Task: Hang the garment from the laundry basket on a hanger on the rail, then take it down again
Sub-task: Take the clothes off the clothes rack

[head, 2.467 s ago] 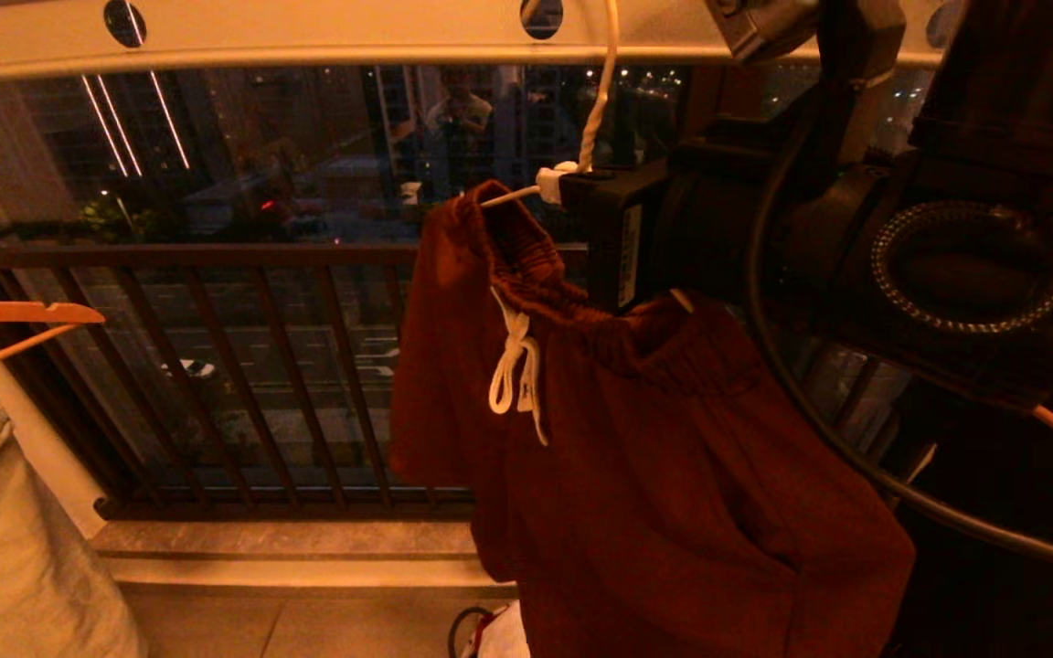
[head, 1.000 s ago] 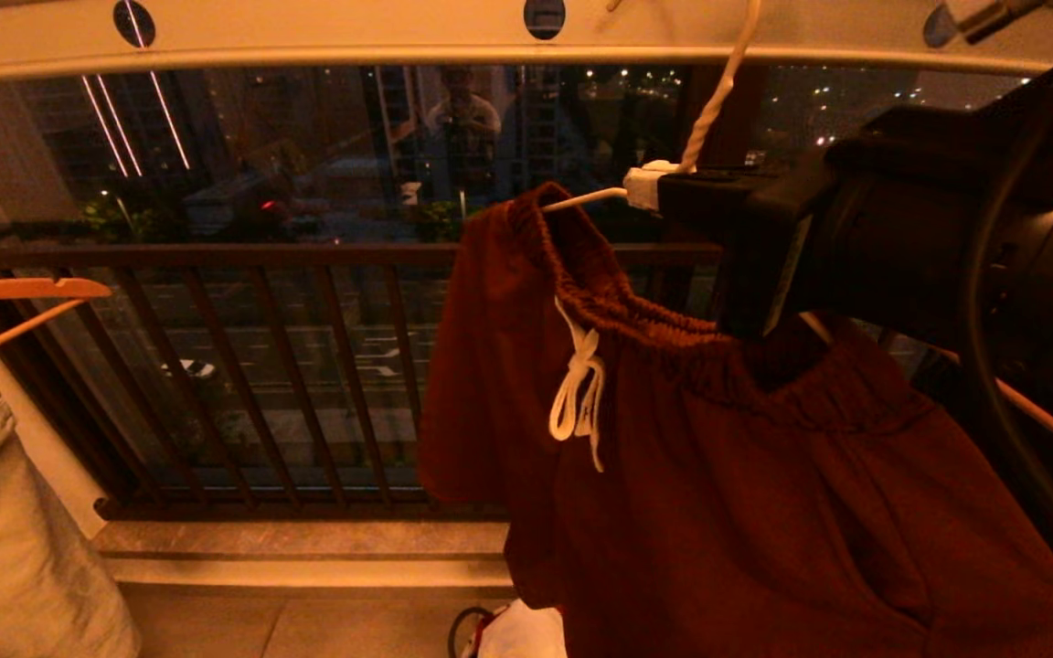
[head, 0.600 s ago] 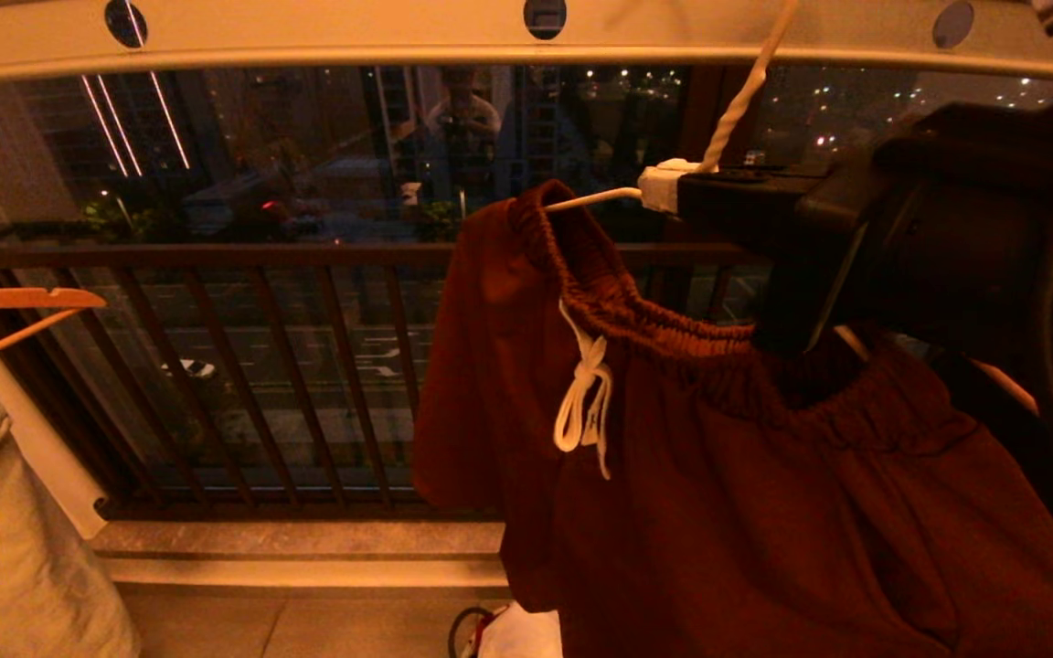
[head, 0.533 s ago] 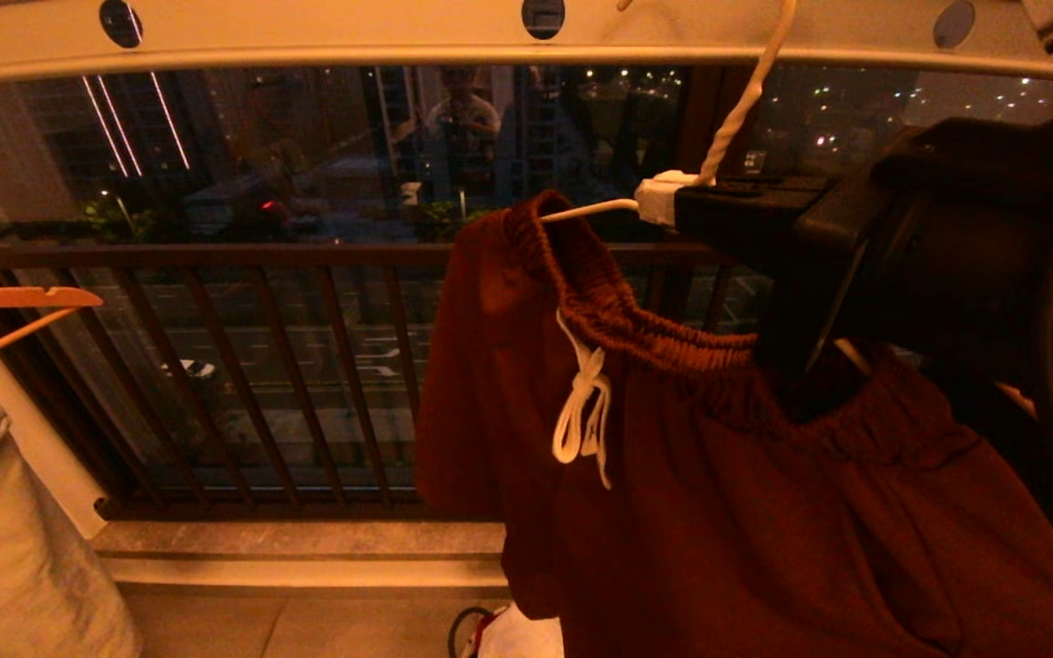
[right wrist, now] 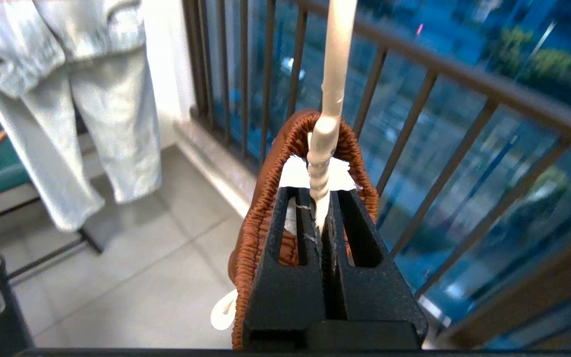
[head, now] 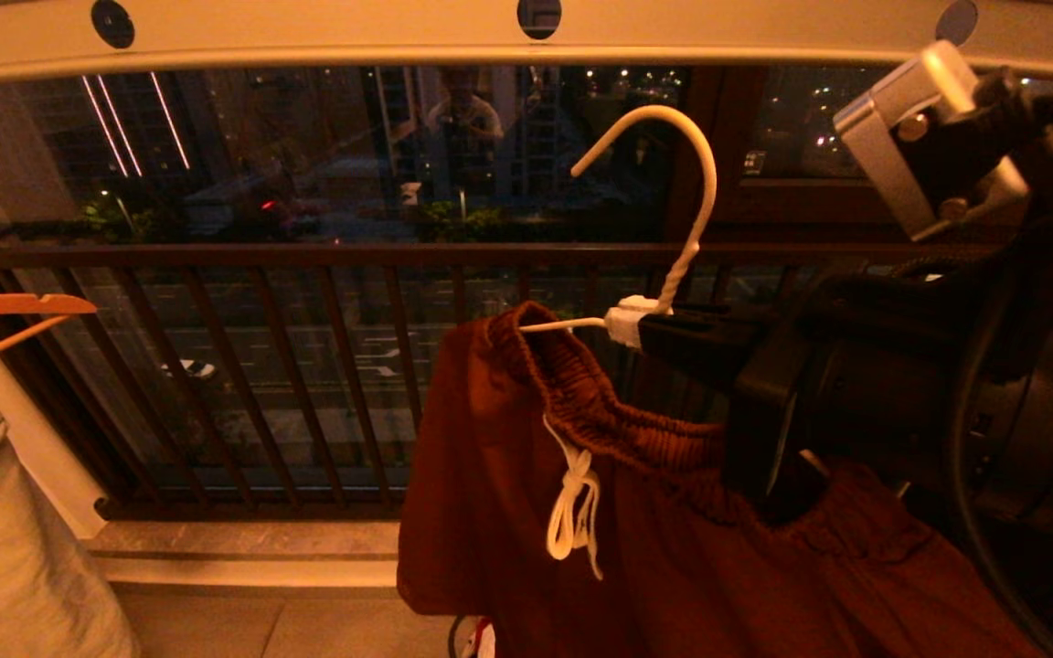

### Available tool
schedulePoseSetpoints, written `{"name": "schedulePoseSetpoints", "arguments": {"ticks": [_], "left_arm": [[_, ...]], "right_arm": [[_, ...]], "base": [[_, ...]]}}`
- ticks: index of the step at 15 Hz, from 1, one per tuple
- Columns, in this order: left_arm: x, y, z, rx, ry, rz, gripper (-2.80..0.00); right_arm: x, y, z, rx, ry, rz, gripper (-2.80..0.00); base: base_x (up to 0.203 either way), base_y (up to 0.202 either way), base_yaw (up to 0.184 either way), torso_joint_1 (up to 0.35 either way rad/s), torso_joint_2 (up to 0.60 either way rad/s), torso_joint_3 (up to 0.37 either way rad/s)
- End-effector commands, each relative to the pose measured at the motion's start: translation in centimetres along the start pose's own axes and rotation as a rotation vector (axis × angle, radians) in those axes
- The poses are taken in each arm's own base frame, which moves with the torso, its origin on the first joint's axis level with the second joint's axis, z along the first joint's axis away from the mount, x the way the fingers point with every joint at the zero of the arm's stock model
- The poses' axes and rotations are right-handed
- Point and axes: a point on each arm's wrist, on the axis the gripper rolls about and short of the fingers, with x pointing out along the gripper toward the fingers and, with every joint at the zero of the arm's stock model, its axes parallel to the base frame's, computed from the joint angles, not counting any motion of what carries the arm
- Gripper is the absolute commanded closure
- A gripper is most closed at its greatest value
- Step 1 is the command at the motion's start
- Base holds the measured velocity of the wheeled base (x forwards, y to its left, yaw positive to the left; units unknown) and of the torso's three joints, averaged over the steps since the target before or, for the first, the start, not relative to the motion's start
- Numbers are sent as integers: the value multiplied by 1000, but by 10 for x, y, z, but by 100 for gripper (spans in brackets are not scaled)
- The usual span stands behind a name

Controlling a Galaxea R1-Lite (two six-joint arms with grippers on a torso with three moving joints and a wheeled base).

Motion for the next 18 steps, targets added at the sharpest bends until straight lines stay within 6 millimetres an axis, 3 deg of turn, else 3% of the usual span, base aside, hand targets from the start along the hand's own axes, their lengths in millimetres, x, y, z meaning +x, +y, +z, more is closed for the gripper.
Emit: {"name": "schedulePoseSetpoints", "arguments": {"ticks": [1, 6, 10, 15, 18], "left_arm": [[1, 0, -4, 1, 12, -1, 0], [1, 0, 1, 73, 11, -15, 0], [12, 0, 46, 66, 50, -93, 0], [47, -1, 102, 40, 160, -301, 0], [74, -3, 122, 4, 264, -454, 0]], "right_arm": [[5, -7, -12, 10, 41, -10, 0], [17, -27, -39, 39, 60, -60, 0], [20, -32, -47, 44, 79, -50, 0], [29, -34, -57, 47, 108, -55, 0], [33, -36, -58, 66, 88, -58, 0]], "base": [[0, 0, 0, 0, 0, 0], [0, 0, 0, 0, 0, 0], [0, 0, 0, 0, 0, 0], [0, 0, 0, 0, 0, 0], [0, 0, 0, 0, 0, 0]]}}
